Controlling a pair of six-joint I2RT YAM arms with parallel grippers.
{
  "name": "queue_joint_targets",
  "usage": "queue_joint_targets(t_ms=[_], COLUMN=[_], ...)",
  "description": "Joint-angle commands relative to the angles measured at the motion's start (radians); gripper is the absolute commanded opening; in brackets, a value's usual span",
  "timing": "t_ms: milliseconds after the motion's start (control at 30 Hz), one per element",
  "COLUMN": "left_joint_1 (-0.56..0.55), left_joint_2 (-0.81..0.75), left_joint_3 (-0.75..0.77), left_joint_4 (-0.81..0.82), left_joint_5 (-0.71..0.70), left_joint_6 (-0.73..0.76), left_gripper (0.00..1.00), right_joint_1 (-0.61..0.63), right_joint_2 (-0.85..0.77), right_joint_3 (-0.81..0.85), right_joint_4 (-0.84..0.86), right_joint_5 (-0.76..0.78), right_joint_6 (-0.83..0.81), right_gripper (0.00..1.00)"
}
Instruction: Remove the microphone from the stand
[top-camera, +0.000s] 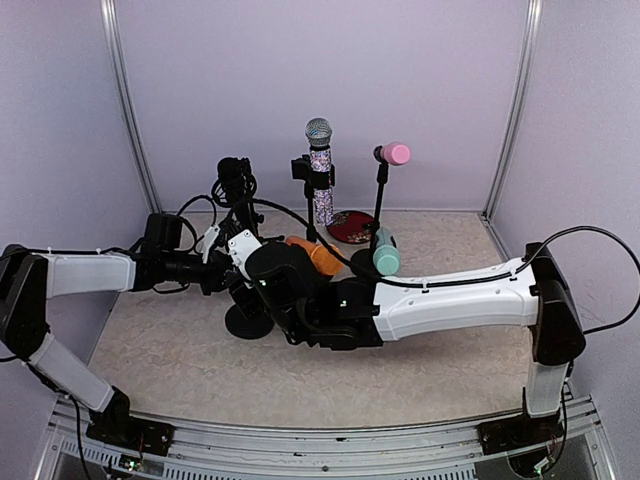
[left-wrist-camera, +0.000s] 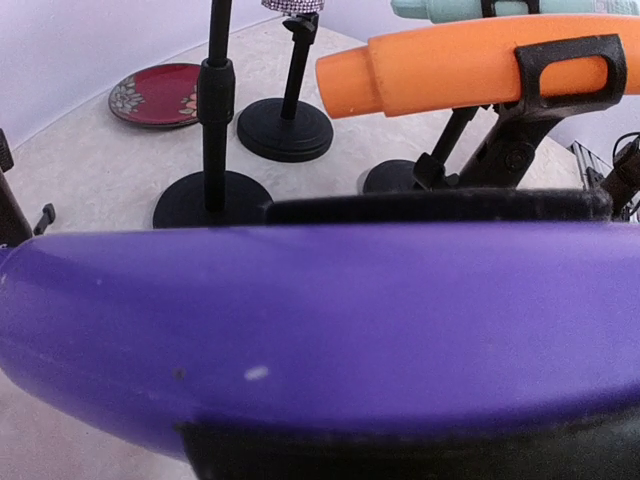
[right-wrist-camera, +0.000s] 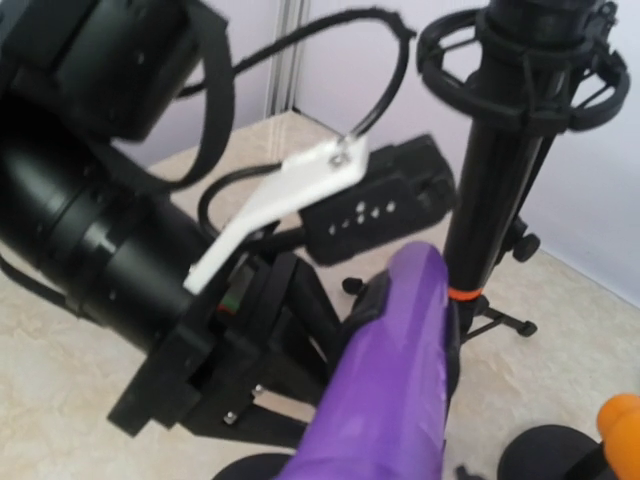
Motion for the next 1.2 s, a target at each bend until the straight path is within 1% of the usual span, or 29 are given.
queue_joint_targets(t_ms=[0,100,433,667,967,1167], left_joint_1=[0.001,0.001,0.014,0.030,0.035,0.047], left_joint_2=[0.016,0.005,-0.011,-0.017,0.004,-0.002], left_joint_3=[0.010,0.004,-0.035,-0.089,-0.070,-0.076], left_joint_4=[0.066,0.082,0.120,0.177,0.159,0.152], left_joint_5=[-0.019,-0.063,-0.227,-0.258,-0.309,-0.359], left_joint_6=[-0.050,-0.050,-0.037,-0.031,-0.038,-0.061], left_gripper=[0.07,0.00,0.00,0.00,0.00,0.00], right_joint_1=[0.011,0.013,0.061,0.125,0.175,0.182], right_joint_2=[-0.060,-0.080,-0.206,-0.305,-0.357,-0.372], right_joint_3=[-0.024,-0.032,-0.122,-0.189,-0.214,-0.231], right_joint_4=[0.042,0.042,0.039,0.050,0.034,0.048], right_joint_5=[-0.069,-0.060,-0.004,0.052,0.085,0.070], right_joint_6=[0.013,-0.005,-0.058,-0.081,-0.093,-0.089], right_gripper=[0.02,0.00,0.00,0.00,0.00,0.00])
